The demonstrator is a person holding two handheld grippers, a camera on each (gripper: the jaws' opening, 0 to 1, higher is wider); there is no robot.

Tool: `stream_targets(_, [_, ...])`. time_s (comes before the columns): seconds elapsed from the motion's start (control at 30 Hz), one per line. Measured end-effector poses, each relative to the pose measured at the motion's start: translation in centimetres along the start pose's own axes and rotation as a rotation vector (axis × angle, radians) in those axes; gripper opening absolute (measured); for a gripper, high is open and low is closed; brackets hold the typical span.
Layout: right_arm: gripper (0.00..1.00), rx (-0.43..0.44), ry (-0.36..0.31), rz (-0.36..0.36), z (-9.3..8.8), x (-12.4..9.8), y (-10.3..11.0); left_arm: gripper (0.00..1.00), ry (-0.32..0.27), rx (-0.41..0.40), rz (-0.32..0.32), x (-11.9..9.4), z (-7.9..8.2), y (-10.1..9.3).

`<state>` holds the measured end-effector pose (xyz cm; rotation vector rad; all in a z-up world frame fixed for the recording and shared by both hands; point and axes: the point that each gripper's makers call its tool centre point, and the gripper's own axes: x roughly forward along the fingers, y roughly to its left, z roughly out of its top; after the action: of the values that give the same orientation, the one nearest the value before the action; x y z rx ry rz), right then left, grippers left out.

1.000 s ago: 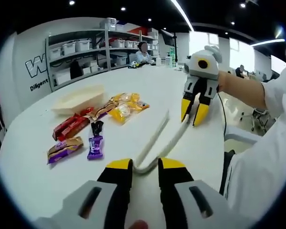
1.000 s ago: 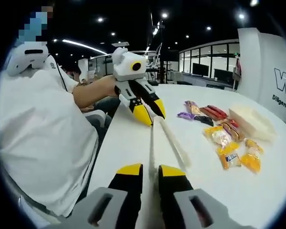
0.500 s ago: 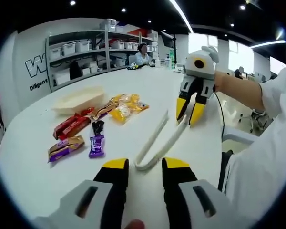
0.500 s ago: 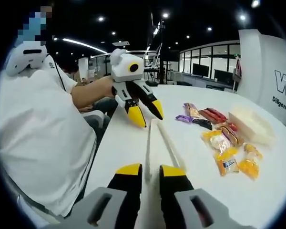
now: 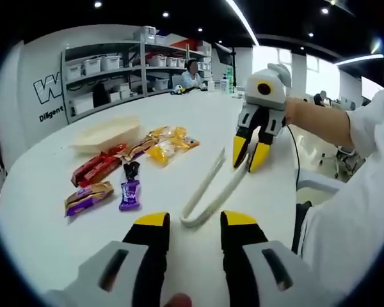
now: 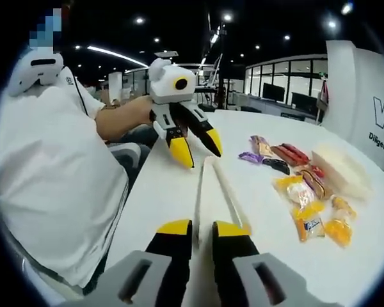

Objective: Place the target food into the container with the food tongs after gripping and lifting it, then release it inside without dropping or visibly crushing the food.

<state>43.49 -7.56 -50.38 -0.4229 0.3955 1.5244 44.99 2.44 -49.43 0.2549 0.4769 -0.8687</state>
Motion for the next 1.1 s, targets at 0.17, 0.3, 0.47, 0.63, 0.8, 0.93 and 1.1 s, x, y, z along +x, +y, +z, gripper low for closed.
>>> stream_targets(0.17, [0.04, -0.011, -0.006, 0.002, 0.16, 0.18, -0.04, 0.3, 0.002, -0.001, -0.002, 0.1, -0.18, -0.1])
stream_targets(0.3, [0.02, -0.016, -0.005, 0.002, 0.15, 0.18, -0.09, 0.3, 0.001, -0.005, -0.001, 0.07, -0.27, -0.09])
stream_targets(0.47, [0.01, -0.028, 0.003, 0.005, -0.01, -0.09, -0.02, 0.3, 0.0, -0.006, -0.002, 0.07, -0.32, -0.14])
stream_targets(0.63, [0.0, -0.03, 0.008, 0.007, -0.2, -0.38, 0.06, 0.3, -0.001, -0.008, -0.002, 0.09, -0.4, -0.11])
stream_targets(0.8, [0.0, -0.046, 0.015, 0.012, -0.26, -0.35, 0.24, 0.3, -0.001, -0.007, -0.002, 0.15, -0.43, -0.23])
stream_targets(0.93, [0.0, -0.051, 0.016, 0.013, -0.28, -0.34, 0.28, 0.29, 0.0, -0.007, -0.002, 0.16, -0.51, -0.23])
stream_targets(1.1, [0.0, -0.045, 0.004, 0.012, -0.26, -0.35, 0.28, 0.29, 0.0, -0.007, 0.0, 0.12, -0.56, -0.19])
